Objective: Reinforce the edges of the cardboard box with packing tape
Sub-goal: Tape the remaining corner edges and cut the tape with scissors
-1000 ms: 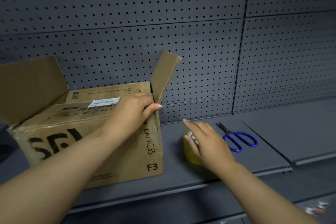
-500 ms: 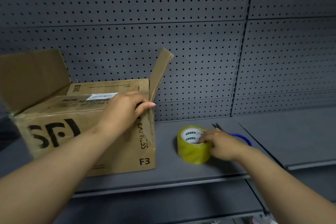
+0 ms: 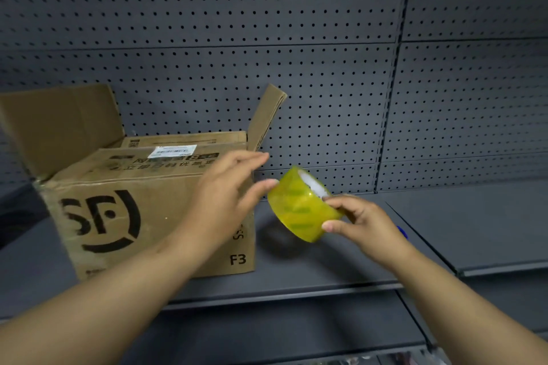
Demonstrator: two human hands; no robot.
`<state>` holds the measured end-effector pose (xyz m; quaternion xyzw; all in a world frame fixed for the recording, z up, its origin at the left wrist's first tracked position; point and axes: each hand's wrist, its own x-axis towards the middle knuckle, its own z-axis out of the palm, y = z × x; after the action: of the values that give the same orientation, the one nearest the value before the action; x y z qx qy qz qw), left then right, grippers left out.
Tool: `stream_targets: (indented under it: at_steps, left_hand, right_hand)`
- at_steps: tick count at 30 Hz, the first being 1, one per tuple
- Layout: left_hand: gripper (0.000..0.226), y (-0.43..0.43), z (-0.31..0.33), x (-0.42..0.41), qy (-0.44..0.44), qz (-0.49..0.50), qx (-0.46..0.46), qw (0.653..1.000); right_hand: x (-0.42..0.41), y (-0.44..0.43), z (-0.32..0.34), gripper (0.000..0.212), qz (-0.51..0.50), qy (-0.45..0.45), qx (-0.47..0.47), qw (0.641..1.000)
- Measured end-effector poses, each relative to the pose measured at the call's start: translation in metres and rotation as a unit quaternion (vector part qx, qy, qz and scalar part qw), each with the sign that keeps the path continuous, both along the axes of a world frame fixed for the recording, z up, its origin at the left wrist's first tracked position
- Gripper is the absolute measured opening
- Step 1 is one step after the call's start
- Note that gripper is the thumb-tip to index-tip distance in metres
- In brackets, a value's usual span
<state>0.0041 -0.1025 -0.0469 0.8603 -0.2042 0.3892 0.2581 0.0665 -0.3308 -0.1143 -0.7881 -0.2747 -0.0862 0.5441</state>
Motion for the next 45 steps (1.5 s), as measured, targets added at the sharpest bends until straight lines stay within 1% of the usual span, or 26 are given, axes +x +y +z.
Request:
stream_targets:
  at_steps: [2, 4, 5, 6, 8, 10, 13, 15, 17, 19, 22, 24, 26, 28, 30, 32, 34, 36, 39, 40, 42, 44, 45]
  left_hand:
    - [0.055, -0.011, 0.004, -0.007, 0.052, -0.023, -0.036, 0.998]
    - [0.052, -0.017, 0.009, -0.012, 0.085, -0.047, -0.091, 0.991]
    - [0.052, -0.017, 0.012, -0.016, 0.092, -0.065, -0.120, 0.986]
    - [0.051, -0.017, 0.015, -0.020, 0.094, -0.082, -0.148, 0.981]
    - [0.045, -0.014, 0.018, -0.028, 0.089, -0.097, -0.186, 0.974]
    - [0.033, -0.008, 0.019, -0.035, 0.086, -0.105, -0.219, 0.966]
    - [0.014, 0.002, 0.020, -0.049, 0.075, -0.117, -0.255, 0.957]
    - [0.018, 0.010, 0.020, -0.060, 0.060, -0.107, -0.254, 0.959]
    - [0.022, 0.018, 0.019, -0.072, 0.048, -0.090, -0.230, 0.968]
    - [0.018, 0.025, 0.020, -0.081, 0.046, -0.069, -0.193, 0.978]
    - [0.012, 0.038, 0.022, -0.090, 0.055, -0.033, -0.113, 0.992]
    - [0.014, 0.046, 0.025, -0.095, 0.066, -0.031, -0.081, 0.994]
    - [0.017, 0.052, 0.029, -0.100, 0.100, -0.025, -0.076, 0.992]
    - [0.019, 0.055, 0.031, -0.103, 0.153, -0.022, -0.096, 0.983]
    - [0.021, 0.058, 0.030, -0.108, 0.189, -0.048, -0.154, 0.969]
    - [0.025, 0.060, 0.025, -0.116, 0.197, -0.102, -0.233, 0.947]
    - [0.024, 0.060, 0.019, -0.124, 0.199, -0.136, -0.277, 0.930]
    - [0.014, 0.059, 0.011, -0.130, 0.178, -0.136, -0.279, 0.934]
    - [0.014, 0.056, 0.002, -0.136, 0.100, -0.104, -0.271, 0.952]
    - [0.013, 0.055, 0.001, -0.137, 0.082, -0.092, -0.271, 0.954]
    - [0.013, 0.055, 0.001, -0.137, 0.066, -0.077, -0.269, 0.958]
    - [0.011, 0.056, 0.007, -0.138, 0.068, -0.077, -0.249, 0.963]
    - [0.011, 0.056, 0.011, -0.138, 0.074, -0.077, -0.236, 0.966]
  right_hand:
    - [-0.015, 0.005, 0.014, 0.030, 0.010, -0.031, 0.029, 0.999]
    - [-0.029, 0.009, 0.024, 0.031, -0.012, -0.061, 0.025, 0.998]
    - [-0.035, 0.011, 0.028, 0.026, -0.022, -0.073, 0.019, 0.997]
    - [-0.041, 0.014, 0.031, 0.025, -0.033, -0.086, 0.009, 0.996]
    - [-0.054, 0.019, 0.035, 0.036, -0.055, -0.119, -0.013, 0.991]
    - [-0.068, 0.027, 0.038, 0.034, -0.074, -0.161, -0.030, 0.984]
    - [-0.087, 0.041, 0.039, 0.044, -0.097, -0.214, -0.046, 0.971]
    - [-0.100, 0.050, 0.038, 0.048, -0.105, -0.213, -0.048, 0.970]
    - [-0.112, 0.060, 0.038, 0.050, -0.112, -0.212, -0.053, 0.969]
    - [-0.124, 0.068, 0.037, 0.051, -0.114, -0.210, -0.061, 0.969]
    - [-0.139, 0.078, 0.035, 0.052, -0.111, -0.197, -0.059, 0.972]
    - [-0.149, 0.083, 0.033, 0.049, -0.107, -0.192, -0.049, 0.974]
    - [-0.159, 0.089, 0.033, 0.041, -0.099, -0.182, -0.033, 0.978]
    - [-0.167, 0.094, 0.034, 0.037, -0.095, -0.174, -0.019, 0.980]
    - [-0.174, 0.098, 0.034, 0.035, -0.102, -0.173, -0.010, 0.980]
    - [-0.180, 0.100, 0.031, 0.038, -0.113, -0.169, -0.001, 0.979]
    - [-0.187, 0.102, 0.030, 0.041, -0.120, -0.166, 0.002, 0.979]
    - [-0.192, 0.104, 0.029, 0.040, -0.122, -0.172, -0.005, 0.978]
    - [-0.199, 0.108, 0.028, 0.050, -0.133, -0.174, 0.001, 0.976]
    - [-0.200, 0.110, 0.028, 0.050, -0.136, -0.172, 0.005, 0.976]
    - [-0.203, 0.113, 0.027, 0.042, -0.142, -0.161, 0.016, 0.977]
    - [-0.206, 0.113, 0.028, 0.028, -0.146, -0.145, 0.032, 0.978]
    - [-0.207, 0.112, 0.029, 0.024, -0.146, -0.137, 0.037, 0.979]
